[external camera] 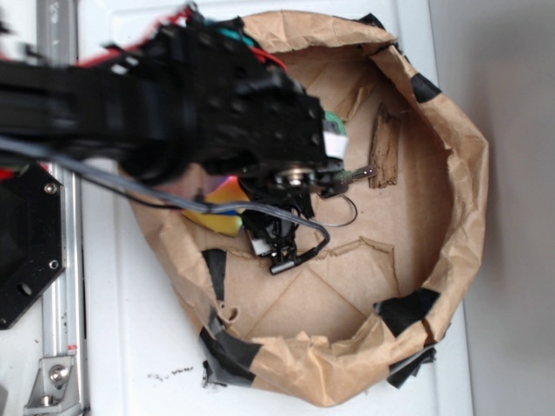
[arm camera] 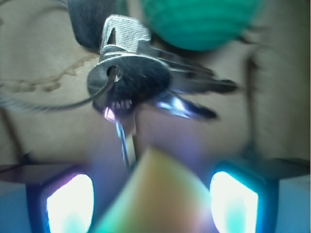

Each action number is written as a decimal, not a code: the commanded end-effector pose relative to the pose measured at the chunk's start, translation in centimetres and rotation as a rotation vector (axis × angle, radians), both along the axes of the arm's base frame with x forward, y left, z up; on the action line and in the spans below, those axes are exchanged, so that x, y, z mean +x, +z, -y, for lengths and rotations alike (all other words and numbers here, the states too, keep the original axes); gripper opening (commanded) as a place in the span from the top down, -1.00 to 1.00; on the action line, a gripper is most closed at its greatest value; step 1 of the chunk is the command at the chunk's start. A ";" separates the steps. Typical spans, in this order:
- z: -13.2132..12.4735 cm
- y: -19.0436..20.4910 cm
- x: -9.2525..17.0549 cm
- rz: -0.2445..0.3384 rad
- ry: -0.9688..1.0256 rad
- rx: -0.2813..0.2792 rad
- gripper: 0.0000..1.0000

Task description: Grab the green sponge.

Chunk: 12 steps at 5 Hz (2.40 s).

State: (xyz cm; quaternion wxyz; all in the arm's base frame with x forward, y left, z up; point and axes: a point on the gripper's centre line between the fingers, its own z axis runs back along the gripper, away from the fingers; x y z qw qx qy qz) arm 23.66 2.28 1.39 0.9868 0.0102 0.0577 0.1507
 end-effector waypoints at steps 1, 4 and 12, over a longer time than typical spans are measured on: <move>-0.6 -0.4 3.2 0.015 -0.057 -0.041 1.00; 1.5 9.2 7.0 0.087 -0.104 -0.028 1.00; -1.2 6.2 -2.2 -0.030 -0.191 -0.011 -1.00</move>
